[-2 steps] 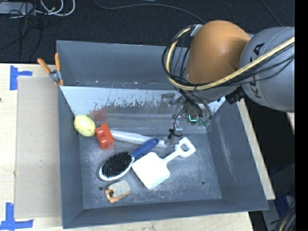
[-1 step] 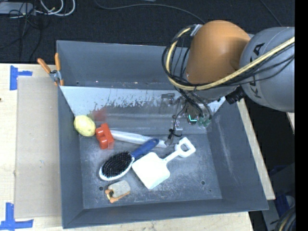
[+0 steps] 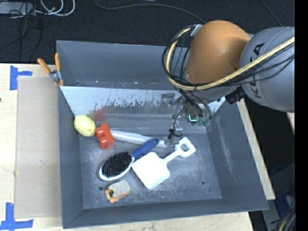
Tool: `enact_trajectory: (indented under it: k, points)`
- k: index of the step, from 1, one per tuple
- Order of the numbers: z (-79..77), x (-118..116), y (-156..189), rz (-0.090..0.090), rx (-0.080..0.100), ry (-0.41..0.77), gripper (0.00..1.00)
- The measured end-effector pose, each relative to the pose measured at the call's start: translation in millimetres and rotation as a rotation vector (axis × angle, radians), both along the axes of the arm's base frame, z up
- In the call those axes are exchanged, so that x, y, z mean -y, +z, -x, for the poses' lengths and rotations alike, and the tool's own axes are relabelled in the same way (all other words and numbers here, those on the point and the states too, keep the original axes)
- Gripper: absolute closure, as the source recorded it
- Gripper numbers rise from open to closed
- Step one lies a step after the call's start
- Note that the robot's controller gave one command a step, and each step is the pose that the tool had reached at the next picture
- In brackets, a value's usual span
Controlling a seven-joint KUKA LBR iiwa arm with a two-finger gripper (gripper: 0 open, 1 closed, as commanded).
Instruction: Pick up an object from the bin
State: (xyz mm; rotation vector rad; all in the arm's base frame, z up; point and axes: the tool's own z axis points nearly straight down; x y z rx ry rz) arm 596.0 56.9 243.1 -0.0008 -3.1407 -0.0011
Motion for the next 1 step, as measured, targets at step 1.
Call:
enact_trajectory:
  k: [1]
  points:
    - [-2.7, 24.8, -54.1, -0.001, 0.006, 0.058, 0.0]
